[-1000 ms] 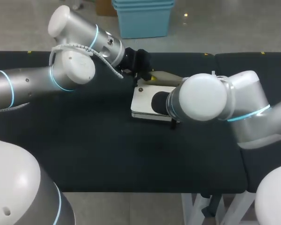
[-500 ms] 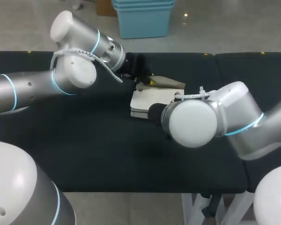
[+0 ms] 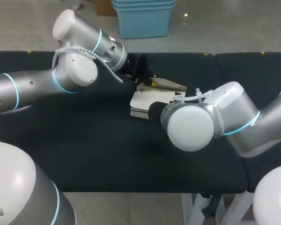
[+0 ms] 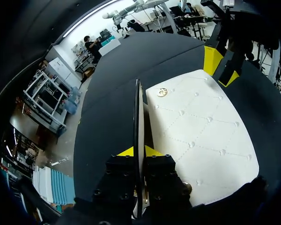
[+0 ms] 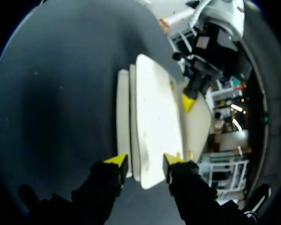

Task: Pick up the bag, open it, inspect its contents, close it, and place it on the opposite side

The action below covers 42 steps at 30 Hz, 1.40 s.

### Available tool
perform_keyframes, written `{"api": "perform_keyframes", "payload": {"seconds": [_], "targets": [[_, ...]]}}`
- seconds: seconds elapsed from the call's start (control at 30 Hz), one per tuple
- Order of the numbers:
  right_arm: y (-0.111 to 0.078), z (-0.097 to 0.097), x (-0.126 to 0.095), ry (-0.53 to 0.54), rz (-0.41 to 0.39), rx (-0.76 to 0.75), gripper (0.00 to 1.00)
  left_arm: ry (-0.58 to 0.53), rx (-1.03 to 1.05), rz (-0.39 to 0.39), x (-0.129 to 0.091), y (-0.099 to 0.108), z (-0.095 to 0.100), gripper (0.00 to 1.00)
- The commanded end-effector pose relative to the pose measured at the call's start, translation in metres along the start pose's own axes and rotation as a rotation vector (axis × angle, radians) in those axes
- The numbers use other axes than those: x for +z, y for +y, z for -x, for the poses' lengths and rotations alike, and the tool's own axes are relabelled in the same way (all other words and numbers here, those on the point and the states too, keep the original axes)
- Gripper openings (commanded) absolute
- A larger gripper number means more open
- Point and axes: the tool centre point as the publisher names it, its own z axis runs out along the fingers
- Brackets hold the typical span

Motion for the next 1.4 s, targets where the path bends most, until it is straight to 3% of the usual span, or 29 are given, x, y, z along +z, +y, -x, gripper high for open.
{"api": "perform_keyframes", "payload": {"seconds": [0.03,0.27,0.47,0.67,0.73,0.77,0.8,1.4], "targets": [[0.003,-0.002,0.007,-0.011,-0.005,-0.002,0.44,0.000,0.003,-0.008,0.001,0.002,-0.002,0.00],[0.001,-0.003,0.015,-0.007,-0.026,-0.003,0.42,0.009,0.012,-0.011,-0.001,0.003,-0.005,0.00],[0.000,0.000,0.019,-0.026,-0.035,-0.008,0.29,0.015,0.026,-0.012,-0.001,0.002,-0.008,0.00],[0.000,-0.002,0.023,-0.035,-0.023,-0.021,0.24,0.017,0.030,-0.017,-0.001,0.002,-0.011,0.00],[0.000,-0.002,0.025,-0.035,-0.023,-0.025,0.19,0.017,0.032,-0.019,-0.001,0.002,-0.012,0.00],[0.000,-0.003,0.025,-0.035,-0.023,-0.026,0.05,0.017,0.038,-0.019,0.000,0.001,-0.013,0.00],[-0.001,-0.003,0.026,-0.035,-0.023,-0.027,0.00,0.015,0.041,-0.018,0.000,0.001,-0.013,0.00],[-0.005,-0.001,0.026,-0.026,-0.037,-0.011,0.00,-0.110,0.290,-0.044,0.000,-0.003,-0.054,0.00]]}}
